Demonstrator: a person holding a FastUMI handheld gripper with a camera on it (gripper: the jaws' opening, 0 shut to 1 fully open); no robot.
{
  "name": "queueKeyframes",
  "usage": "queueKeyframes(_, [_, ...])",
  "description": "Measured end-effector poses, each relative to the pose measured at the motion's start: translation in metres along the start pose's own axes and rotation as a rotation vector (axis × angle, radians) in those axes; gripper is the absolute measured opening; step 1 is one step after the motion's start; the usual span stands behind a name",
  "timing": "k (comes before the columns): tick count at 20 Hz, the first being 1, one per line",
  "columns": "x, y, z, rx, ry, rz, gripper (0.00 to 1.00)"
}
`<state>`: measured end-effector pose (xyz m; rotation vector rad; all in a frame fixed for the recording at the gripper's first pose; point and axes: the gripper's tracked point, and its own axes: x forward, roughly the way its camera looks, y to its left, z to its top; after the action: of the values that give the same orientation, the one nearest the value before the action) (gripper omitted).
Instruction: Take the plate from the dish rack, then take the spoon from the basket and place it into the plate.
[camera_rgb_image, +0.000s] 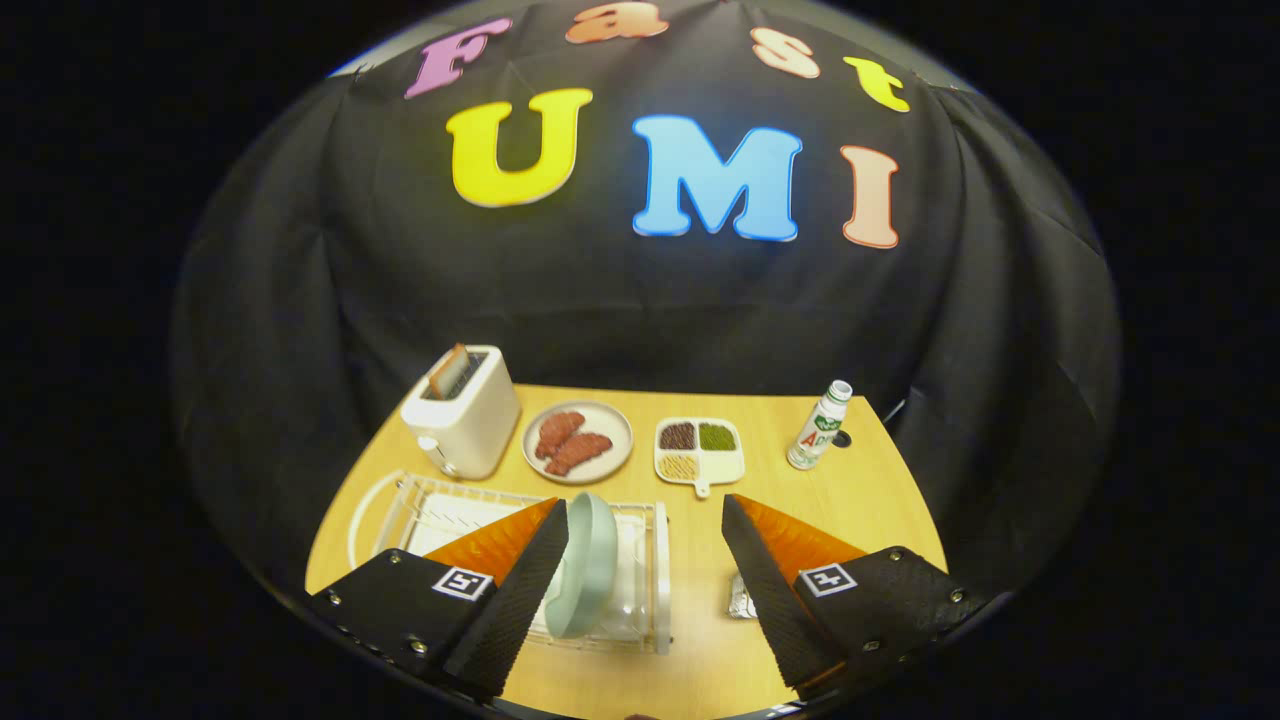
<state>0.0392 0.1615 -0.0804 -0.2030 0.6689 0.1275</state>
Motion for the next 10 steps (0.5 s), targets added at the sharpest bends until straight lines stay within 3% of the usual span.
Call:
queueKeyframes(4, [0.032,0.023,-0.034,0.002,0.110,-0.016,0.86])
queueKeyframes(9, [0.071,0.025,-0.067,-0.049,0.224,-0.143,0.84])
queueKeyframes(10, [0.077,0.021,-0.076,-0.058,0.258,-0.169,0.75])
